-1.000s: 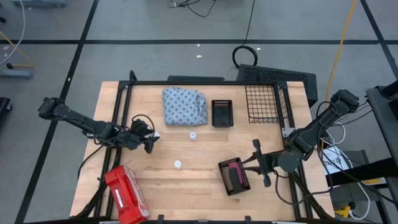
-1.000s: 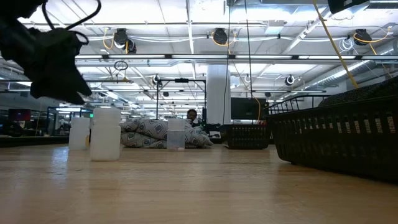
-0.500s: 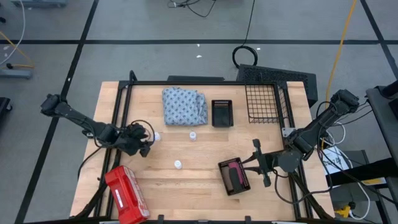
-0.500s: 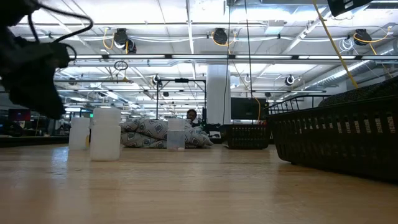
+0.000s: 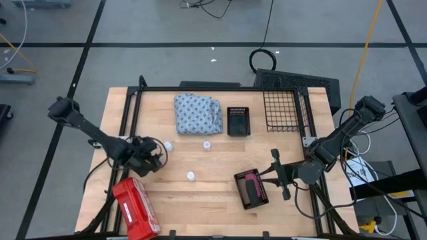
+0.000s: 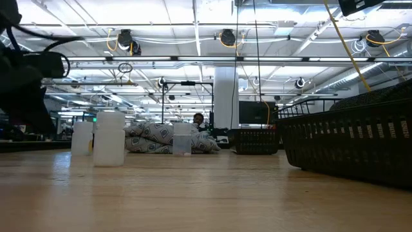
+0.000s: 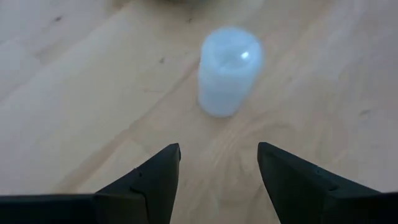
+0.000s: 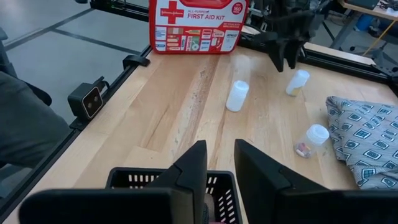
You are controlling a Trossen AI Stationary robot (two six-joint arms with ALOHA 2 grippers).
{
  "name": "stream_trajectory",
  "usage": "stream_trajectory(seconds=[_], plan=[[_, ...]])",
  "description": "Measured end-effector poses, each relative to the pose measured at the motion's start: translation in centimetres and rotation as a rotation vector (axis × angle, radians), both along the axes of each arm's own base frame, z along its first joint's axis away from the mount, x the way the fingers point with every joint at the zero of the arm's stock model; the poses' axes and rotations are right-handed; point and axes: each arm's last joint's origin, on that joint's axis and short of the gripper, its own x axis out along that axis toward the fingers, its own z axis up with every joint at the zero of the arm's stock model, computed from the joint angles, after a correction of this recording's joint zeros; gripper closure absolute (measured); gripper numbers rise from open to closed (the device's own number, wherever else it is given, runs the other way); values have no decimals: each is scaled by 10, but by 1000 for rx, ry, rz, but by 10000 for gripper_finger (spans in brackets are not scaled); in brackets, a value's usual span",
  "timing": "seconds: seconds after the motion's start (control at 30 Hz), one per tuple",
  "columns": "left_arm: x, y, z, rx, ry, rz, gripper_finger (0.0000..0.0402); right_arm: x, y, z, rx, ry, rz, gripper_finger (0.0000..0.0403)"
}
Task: Pick & Place Medicine items
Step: Put the top left transparent pill bottle into the top black basket
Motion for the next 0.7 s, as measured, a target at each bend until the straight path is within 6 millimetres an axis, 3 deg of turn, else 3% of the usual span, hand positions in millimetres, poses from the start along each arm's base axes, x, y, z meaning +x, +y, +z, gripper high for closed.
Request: stream_trajectory(seconds=[0.37, 0.7], plan=[[14, -7, -26, 113, 47, 76, 178, 0, 0, 0, 1, 0, -1, 335], [34, -17, -44, 204, 9, -18, 178, 0, 0, 0, 0, 0, 0, 336]])
